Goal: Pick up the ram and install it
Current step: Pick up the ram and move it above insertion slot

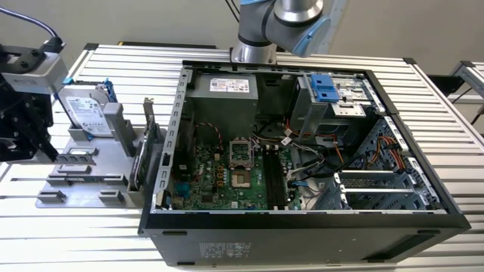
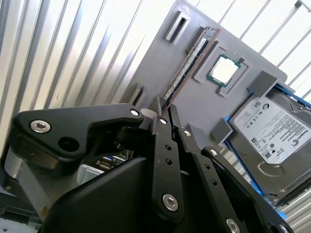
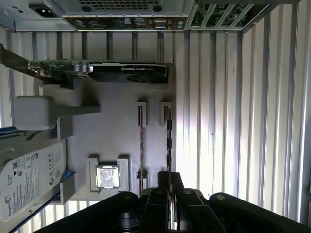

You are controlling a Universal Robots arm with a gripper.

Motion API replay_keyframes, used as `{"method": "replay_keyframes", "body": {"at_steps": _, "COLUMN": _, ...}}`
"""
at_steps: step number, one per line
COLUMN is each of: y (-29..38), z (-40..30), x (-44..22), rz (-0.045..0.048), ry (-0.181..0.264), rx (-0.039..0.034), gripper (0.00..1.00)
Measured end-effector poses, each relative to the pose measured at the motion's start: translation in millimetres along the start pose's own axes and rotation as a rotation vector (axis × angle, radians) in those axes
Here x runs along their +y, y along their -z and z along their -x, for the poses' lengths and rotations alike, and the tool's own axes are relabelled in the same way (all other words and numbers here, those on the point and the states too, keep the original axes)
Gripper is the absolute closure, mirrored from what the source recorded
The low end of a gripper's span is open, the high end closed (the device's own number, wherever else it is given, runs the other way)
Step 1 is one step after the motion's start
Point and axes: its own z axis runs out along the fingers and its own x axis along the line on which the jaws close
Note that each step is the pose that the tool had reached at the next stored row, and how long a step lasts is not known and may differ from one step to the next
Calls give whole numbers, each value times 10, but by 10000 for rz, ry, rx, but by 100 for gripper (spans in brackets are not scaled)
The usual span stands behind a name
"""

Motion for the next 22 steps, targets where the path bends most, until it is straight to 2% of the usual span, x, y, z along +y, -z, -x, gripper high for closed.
{"method": "replay_keyframes", "body": {"at_steps": 22, "y": 74, "z": -1, "x": -1, "rz": 0, "ry": -1, "rx": 0, "gripper": 100}}
